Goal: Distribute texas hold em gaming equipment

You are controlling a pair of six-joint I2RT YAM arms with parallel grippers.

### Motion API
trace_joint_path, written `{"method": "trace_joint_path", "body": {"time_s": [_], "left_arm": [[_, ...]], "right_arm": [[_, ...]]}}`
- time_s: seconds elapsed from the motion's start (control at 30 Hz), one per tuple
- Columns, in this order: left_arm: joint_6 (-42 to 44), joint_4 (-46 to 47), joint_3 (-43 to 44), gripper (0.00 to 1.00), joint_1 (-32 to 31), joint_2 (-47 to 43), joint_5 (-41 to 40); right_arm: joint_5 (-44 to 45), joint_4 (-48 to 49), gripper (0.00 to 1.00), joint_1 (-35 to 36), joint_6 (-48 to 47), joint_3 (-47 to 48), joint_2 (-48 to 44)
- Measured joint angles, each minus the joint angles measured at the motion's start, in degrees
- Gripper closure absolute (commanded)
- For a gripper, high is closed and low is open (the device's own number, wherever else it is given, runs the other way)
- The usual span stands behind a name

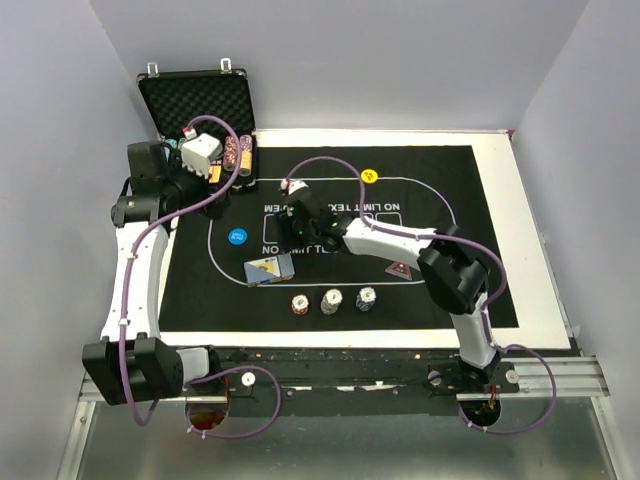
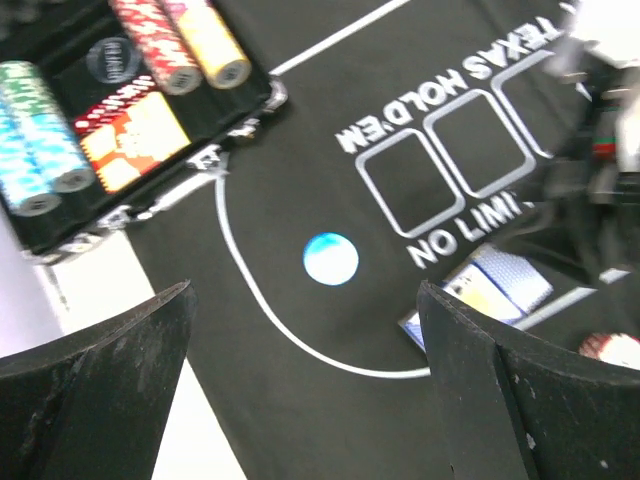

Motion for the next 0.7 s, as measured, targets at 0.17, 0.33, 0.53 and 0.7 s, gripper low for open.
{"method": "trace_joint_path", "body": {"time_s": [0.17, 0.33, 0.53, 0.7], "left_arm": [[8.37, -7.91, -4.04, 0.01, 0.83, -3.78, 11.34], [19.15, -10.49, -14.82, 0.01, -3.93, -5.86, 14.47], [27.36, -10.88, -17.18, 0.01, -16.06, 3.21, 10.32], [31.71, -10.75, -14.97, 0.01, -19.91, 11.76, 5.16]], "right_arm": [[-2.47, -0.35, 0.39, 2.97, -0.31, 2.56, 1.40], [0.20, -1.46, 0.39, 1.88, 0.07, 1.07, -0.13], [0.66, -3.06, 0.37, -9.01, 3.39, -10.34, -14.58], [1.55, -2.80, 0.35, -19.15, 5.05, -15.45, -27.61]]}}
